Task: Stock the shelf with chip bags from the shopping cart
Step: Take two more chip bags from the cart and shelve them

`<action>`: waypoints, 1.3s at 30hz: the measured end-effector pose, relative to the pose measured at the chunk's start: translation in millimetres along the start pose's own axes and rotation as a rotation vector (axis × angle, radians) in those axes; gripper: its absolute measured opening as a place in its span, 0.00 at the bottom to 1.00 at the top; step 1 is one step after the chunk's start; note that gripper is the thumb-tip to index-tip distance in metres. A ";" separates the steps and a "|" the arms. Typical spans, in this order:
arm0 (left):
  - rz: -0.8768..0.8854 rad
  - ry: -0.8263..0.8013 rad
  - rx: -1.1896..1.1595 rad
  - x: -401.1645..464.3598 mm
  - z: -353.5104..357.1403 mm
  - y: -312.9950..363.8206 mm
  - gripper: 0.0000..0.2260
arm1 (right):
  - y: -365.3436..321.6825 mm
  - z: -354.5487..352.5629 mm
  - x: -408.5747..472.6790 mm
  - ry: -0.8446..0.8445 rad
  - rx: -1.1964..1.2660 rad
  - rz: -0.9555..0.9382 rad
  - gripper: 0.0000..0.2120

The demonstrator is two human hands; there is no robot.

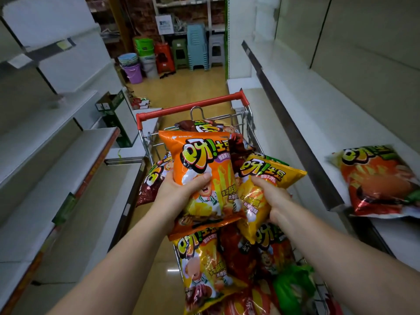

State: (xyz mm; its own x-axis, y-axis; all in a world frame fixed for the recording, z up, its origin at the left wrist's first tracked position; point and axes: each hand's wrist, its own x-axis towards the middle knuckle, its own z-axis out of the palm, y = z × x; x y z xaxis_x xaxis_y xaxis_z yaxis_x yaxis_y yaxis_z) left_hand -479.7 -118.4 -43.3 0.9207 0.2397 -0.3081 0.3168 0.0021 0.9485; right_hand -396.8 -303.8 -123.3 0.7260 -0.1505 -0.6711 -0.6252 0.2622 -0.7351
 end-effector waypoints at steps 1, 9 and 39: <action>-0.005 -0.011 0.009 -2.2 2.6 1.6 0.35 | -0.2 -7.9 -6.9 0.000 -0.005 -0.016 0.42; 0.065 -0.153 0.074 -13.3 28.1 35.3 0.26 | -38.7 -48.1 -61.3 -0.101 -0.089 -0.354 0.38; 0.638 -0.726 0.058 -54.7 13.1 181.1 0.37 | -91.7 -69.6 -288.3 0.574 -0.169 -1.111 0.34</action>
State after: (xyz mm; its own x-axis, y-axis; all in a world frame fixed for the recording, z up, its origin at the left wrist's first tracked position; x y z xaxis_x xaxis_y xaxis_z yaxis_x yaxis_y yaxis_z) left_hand -469.8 -143.8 144.3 0.8339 -0.4788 0.2747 -0.2990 0.0265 0.9539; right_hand -568.8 -350.7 130.9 0.6802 -0.6135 0.4013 0.1814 -0.3895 -0.9030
